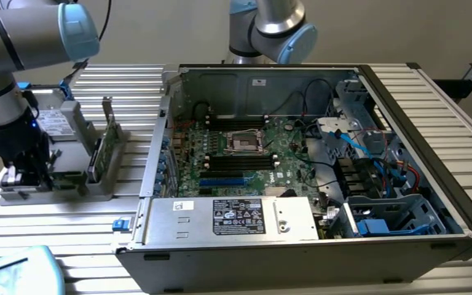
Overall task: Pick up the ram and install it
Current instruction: 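Pick up the ram and move it above insertion slot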
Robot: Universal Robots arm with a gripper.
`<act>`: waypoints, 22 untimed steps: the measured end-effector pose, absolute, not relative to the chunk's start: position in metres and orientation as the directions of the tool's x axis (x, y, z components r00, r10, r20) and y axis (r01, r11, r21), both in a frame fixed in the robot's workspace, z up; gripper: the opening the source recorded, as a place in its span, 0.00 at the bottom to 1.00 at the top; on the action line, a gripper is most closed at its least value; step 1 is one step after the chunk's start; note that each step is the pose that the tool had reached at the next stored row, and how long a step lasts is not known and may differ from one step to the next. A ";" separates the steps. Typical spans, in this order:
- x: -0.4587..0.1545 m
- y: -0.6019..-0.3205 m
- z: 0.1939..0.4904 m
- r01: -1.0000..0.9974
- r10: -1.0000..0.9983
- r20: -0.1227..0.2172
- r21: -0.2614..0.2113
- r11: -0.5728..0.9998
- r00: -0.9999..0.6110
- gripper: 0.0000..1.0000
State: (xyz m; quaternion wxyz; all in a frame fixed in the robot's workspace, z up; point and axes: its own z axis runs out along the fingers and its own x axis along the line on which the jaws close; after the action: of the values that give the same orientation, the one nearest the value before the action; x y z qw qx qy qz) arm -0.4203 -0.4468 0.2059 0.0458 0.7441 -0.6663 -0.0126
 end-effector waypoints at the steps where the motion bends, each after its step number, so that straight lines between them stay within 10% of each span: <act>1: -0.420 -0.447 0.207 -0.991 -0.993 0.042 0.085 -0.108 0.112 0.14; 22: -0.418 -0.447 0.240 -0.990 -0.993 0.042 0.086 -0.108 0.112 0.14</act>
State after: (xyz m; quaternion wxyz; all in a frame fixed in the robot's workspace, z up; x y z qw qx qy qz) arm -0.4183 -0.4468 0.2405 0.0462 0.7441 -0.6663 -0.0130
